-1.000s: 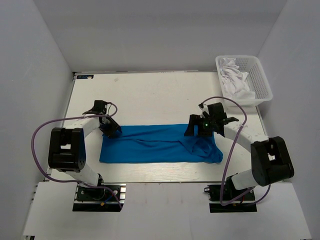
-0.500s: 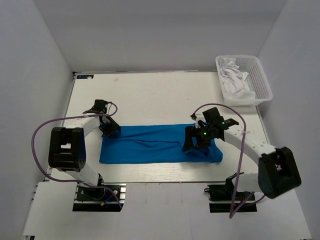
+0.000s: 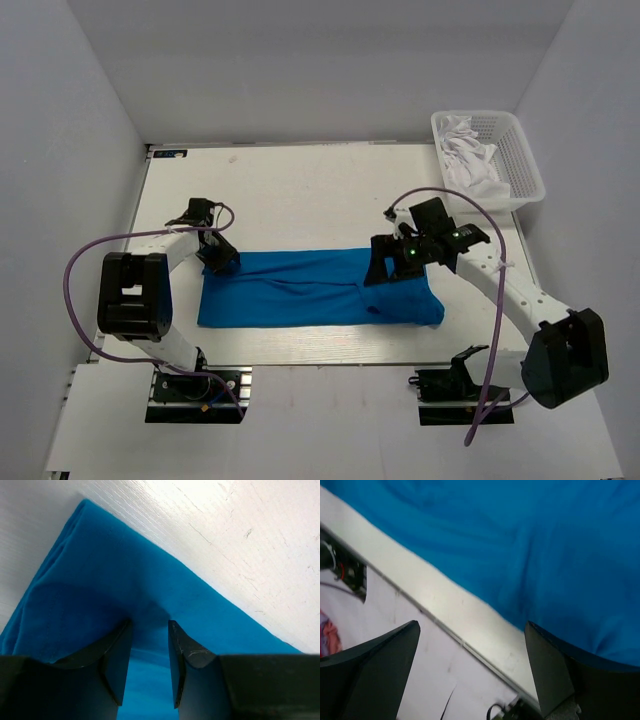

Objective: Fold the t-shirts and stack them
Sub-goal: Fold the other side of the tshirt into a rectangle, then rotate the tshirt 90 degrees

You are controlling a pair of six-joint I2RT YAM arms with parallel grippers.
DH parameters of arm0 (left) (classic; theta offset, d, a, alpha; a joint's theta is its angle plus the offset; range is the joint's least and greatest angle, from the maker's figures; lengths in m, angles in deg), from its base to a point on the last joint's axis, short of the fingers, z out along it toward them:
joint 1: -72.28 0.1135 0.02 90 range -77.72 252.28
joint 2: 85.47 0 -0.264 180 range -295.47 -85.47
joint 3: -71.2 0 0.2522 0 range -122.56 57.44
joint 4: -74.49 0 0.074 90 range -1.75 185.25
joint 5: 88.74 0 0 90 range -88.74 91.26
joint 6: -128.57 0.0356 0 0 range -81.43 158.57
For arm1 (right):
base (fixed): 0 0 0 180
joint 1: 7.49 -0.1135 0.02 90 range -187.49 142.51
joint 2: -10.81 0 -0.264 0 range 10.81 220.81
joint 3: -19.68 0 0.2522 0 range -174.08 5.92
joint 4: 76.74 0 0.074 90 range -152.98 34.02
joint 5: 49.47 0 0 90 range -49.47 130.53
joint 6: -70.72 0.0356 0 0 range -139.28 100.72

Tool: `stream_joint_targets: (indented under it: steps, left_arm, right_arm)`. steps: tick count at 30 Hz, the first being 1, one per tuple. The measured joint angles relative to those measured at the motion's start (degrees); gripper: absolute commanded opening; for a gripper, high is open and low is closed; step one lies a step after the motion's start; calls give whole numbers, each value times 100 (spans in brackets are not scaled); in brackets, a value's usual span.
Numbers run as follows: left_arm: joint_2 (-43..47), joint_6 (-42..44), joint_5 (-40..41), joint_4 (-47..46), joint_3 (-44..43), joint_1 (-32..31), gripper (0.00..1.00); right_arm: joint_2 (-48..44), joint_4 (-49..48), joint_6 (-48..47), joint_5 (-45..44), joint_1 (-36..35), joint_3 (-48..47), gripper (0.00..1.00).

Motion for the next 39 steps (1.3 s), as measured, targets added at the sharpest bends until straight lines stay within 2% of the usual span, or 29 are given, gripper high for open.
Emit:
stream_joint_targets:
  steps: [5, 13, 18, 23, 27, 30, 32, 34, 39]
  left_arm:
    - [0, 26, 17, 26, -9, 0, 46]
    - [107, -61, 352, 315, 39, 9, 46]
    - [599, -260, 442, 616, 507, 15, 46]
    - [809, -358, 540, 1235, 673, -2, 46]
    - [839, -334, 507, 1617, 671, -28, 38]
    - [850, -208, 57, 1410, 839, -85, 34]
    - [905, -146, -404, 1215, 1005, -201, 32]
    - [931, -79, -905, 981, 1147, -365, 32]
    - [581, 46, -1731, 610, 1121, -1099, 28]
  right_arm:
    - [409, -623, 186, -262, 15, -188, 90]
    - [1495, -1069, 1104, -1434, 428, -52, 90]
    - [2420, -1578, 1733, -1464, 791, -332, 90]
    - [3753, -1593, 2046, -1193, 964, -1875, 90]
    - [4861, -1556, 2146, -1075, 1025, -3383, 90]
    - [6245, -1519, 2135, -962, 1080, -5504, 90]
    - [7307, -1628, 2153, -678, 1084, -7235, 90]
    - [8087, -2090, 2280, -315, 1080, -8268, 90]
    - [8234, -3150, 2468, 15, 968, -8100, 90]
